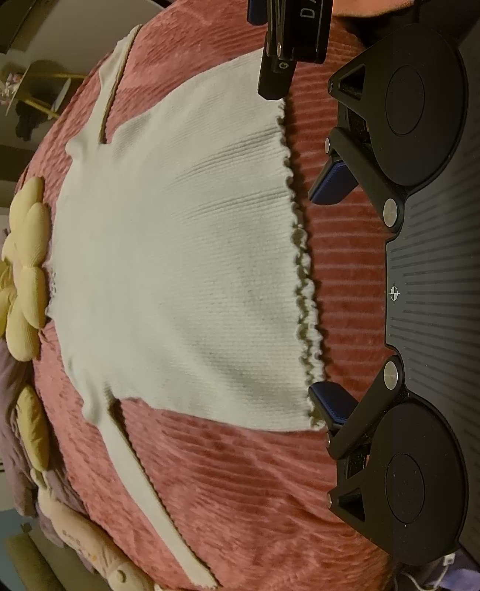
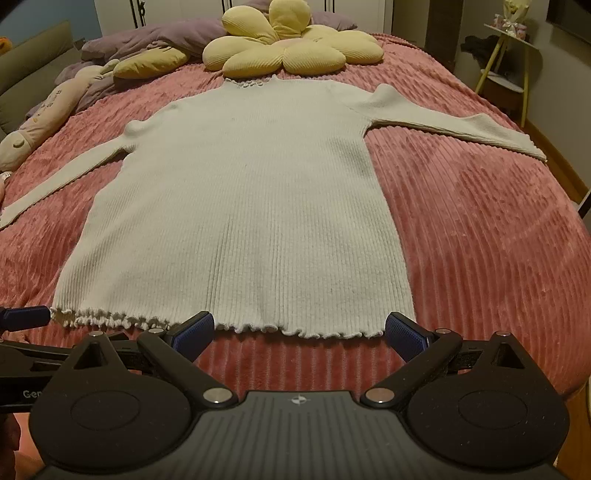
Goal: Fold small clothes
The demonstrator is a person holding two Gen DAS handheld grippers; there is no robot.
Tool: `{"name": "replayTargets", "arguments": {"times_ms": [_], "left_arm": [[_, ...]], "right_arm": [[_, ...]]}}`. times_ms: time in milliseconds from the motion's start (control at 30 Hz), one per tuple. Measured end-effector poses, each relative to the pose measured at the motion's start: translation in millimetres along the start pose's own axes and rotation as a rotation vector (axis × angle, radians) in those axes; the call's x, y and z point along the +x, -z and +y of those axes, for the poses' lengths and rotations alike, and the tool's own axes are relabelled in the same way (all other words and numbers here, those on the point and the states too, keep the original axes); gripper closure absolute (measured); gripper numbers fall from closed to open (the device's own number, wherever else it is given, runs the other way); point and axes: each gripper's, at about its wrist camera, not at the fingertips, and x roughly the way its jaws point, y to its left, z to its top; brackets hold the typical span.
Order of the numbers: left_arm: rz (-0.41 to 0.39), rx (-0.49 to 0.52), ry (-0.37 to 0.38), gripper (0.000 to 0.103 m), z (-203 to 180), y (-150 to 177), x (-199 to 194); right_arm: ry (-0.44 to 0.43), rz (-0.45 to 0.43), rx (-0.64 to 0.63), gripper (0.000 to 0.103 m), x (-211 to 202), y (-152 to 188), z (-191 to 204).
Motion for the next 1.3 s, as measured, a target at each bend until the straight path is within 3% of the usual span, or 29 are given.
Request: {"name": "replayTargets", "arguments": {"times_ms": [1300], "left_arm": [[0.002, -0.041, 0.022, 0.0, 3.8, -0.4, 0.7]], "right_arm": [[-0.022, -0.026, 0.001, 0.004, -0.6, 1.2, -1.0]]}}
